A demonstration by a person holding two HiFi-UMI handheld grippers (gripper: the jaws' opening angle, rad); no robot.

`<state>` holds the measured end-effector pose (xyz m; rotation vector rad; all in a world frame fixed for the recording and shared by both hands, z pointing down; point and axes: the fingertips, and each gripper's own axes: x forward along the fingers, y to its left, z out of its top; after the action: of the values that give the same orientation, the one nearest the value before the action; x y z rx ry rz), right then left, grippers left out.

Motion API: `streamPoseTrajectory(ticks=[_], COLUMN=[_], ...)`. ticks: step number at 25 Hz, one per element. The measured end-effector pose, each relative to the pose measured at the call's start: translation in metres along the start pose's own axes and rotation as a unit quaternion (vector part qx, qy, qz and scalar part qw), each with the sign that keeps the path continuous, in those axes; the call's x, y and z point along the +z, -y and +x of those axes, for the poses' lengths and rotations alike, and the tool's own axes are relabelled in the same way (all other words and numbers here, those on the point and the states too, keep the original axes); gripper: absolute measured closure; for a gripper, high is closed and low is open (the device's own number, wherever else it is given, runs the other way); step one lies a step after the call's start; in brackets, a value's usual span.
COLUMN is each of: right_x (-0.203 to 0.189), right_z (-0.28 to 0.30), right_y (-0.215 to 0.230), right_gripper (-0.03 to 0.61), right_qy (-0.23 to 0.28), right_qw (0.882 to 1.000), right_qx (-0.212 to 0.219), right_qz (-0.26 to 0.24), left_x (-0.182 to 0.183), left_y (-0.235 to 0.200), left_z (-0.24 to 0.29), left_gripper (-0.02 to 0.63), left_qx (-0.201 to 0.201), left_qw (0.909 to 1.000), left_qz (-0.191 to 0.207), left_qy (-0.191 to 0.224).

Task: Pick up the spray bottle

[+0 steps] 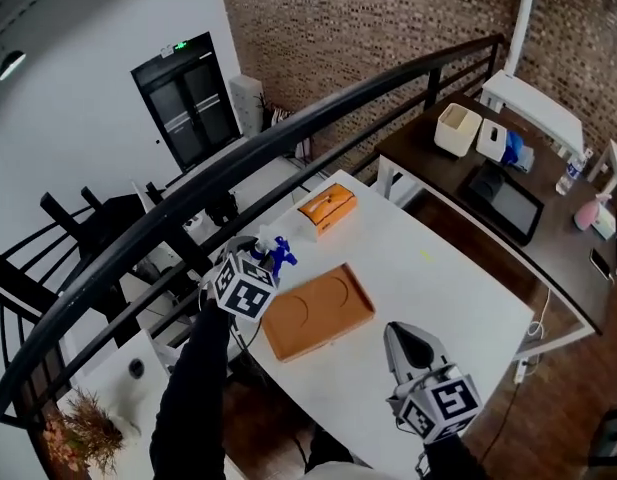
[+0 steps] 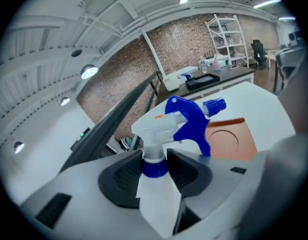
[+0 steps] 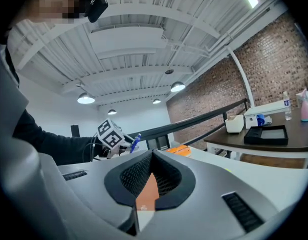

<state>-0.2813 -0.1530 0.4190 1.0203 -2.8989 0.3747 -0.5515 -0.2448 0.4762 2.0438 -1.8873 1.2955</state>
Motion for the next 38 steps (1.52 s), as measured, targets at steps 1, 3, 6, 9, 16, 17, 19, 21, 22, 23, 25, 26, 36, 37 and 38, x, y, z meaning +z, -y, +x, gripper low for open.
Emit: streamPoseTrajectory(ticks=[1, 3, 6, 9, 16, 17, 19, 21, 22, 23, 25, 26, 36, 37, 38], right_x=[0.004, 0.013, 0.028, 0.045, 0.084, 0.086, 0.089, 0.089, 0.088, 0.087, 0.086, 0.085, 0.067, 0.066, 0.066], right_z=[-0.011, -0.033, -0.069, -0.113, -0.205, -0.214, -0.231, -0.246, -0.253, -0.261, -0.276, -0.283, -0.307, -0.308, -0.310], right_y=[-0.002, -0.004, 0.003, 0.022, 0.037, 0.033, 0.023, 0.014, 0.010, 0.006, 0.003, 0.001, -0.008, -0.008, -0.009], right_gripper=[0.584, 0.584, 0.584, 0.584, 0.584, 0.584, 0.584, 0.584, 0.584, 0.584, 0.584, 0.584, 0.584, 0.584, 0.586], right_qy=[0.005, 0.015, 0.038, 0.065, 0.085, 0.084, 0.083, 0.080, 0.080, 0.081, 0.084, 0.086, 0.066, 0.065, 0.065], right_qw=[1.000, 1.000, 0.999, 0.997, 0.986, 0.984, 0.981, 0.978, 0.977, 0.977, 0.978, 0.978, 0.982, 0.982, 0.982], right_qx=[0.002, 0.009, 0.028, 0.051, 0.136, 0.146, 0.162, 0.173, 0.175, 0.174, 0.164, 0.161, 0.134, 0.131, 0.130], right_qz=[-0.004, -0.010, -0.014, -0.010, -0.047, -0.057, -0.073, -0.086, -0.092, -0.097, -0.101, -0.101, -0.115, -0.116, -0.117], left_x=[0.007, 0.023, 0.056, 0.094, 0.165, 0.167, 0.164, 0.156, 0.152, 0.149, 0.144, 0.142, 0.136, 0.135, 0.136], left_y=[0.000, 0.001, 0.013, 0.049, 0.192, 0.210, 0.243, 0.269, 0.280, 0.291, 0.313, 0.321, 0.362, 0.363, 0.363], left_z=[-0.020, -0.061, -0.130, -0.202, -0.330, -0.339, -0.354, -0.363, -0.366, -0.368, -0.370, -0.370, -0.368, -0.369, -0.370], left_gripper=[0.440, 0.440, 0.440, 0.440, 0.442, 0.442, 0.442, 0.440, 0.442, 0.442, 0.442, 0.442, 0.442, 0.442, 0.442], left_qx=[0.017, 0.050, 0.102, 0.131, 0.103, 0.092, 0.069, 0.051, 0.040, 0.026, -0.002, -0.013, -0.058, -0.060, -0.060], left_qw=[0.9997, 0.9975, 0.9908, 0.9810, 0.9598, 0.9575, 0.9517, 0.9458, 0.9434, 0.9413, 0.9366, 0.9343, 0.9339, 0.9339, 0.9339], left_qz=[-0.006, -0.012, -0.016, -0.046, -0.150, -0.164, -0.194, -0.218, -0.228, -0.236, -0.250, -0.256, -0.255, -0.254, -0.253], left_qy=[0.018, 0.048, 0.088, 0.136, 0.214, 0.219, 0.228, 0.235, 0.238, 0.240, 0.245, 0.248, 0.244, 0.244, 0.245])
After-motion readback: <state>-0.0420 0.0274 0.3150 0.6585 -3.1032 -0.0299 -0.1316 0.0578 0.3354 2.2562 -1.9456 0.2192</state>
